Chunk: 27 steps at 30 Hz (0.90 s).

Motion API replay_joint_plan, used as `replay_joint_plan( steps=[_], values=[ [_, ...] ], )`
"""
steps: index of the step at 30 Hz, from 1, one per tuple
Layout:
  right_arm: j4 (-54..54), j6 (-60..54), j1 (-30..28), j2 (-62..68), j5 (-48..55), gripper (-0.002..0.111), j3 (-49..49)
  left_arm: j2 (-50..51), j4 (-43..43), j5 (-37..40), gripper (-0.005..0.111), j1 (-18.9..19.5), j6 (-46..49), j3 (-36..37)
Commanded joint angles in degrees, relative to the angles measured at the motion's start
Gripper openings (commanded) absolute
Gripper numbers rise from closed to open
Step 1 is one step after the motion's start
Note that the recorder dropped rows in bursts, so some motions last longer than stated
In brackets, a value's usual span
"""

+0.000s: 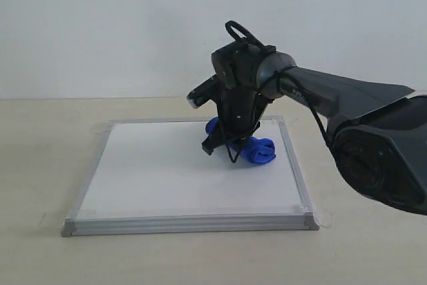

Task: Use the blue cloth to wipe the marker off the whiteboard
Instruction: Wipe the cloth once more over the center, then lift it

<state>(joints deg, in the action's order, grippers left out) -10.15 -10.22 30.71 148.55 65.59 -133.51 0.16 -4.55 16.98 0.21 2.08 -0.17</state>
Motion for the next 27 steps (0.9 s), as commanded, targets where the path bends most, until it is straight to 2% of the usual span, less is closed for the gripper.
replay_joint_plan(
  steps=[1,5,7,10,14,17,22,27],
  values=[
    [16.66,-6.26,4.53,1.8,4.37,0.0,1.09,-0.16,-0.34,-0.46,0.004,-0.21,0.13,0.17],
    [29.23,-13.87,7.42,1.8,4.37,0.0,1.09,-0.16,-0.34,-0.46,0.004,-0.21,0.13,0.17],
    [30.97,-15.87,8.2,1.8,4.37,0.0,1.09,-0.16,-0.34,-0.46,0.004,-0.21,0.13,0.17],
    [26.88,-14.68,7.62,1.8,4.37,0.0,1.09,-0.16,-0.34,-0.46,0.004,-0.21,0.13,0.17],
    [8.69,-2.73,4.9,1.8,4.37,0.0,1.09,-0.16,-0.34,-0.46,0.004,-0.21,0.13,0.17],
    [-0.2,3.78,2.56,1.8,4.37,0.0,1.09,-0.16,-0.34,-0.46,0.004,-0.21,0.13,0.17],
    [-0.65,3.19,1.86,1.8,4.37,0.0,1.09,-0.16,-0.34,-0.46,0.004,-0.21,0.13,0.17],
    [4.48,-1.52,3.55,1.13,4.37,0.0,1.09,-0.16,-0.34,-0.46,0.004,-0.21,0.13,0.17]
  ],
)
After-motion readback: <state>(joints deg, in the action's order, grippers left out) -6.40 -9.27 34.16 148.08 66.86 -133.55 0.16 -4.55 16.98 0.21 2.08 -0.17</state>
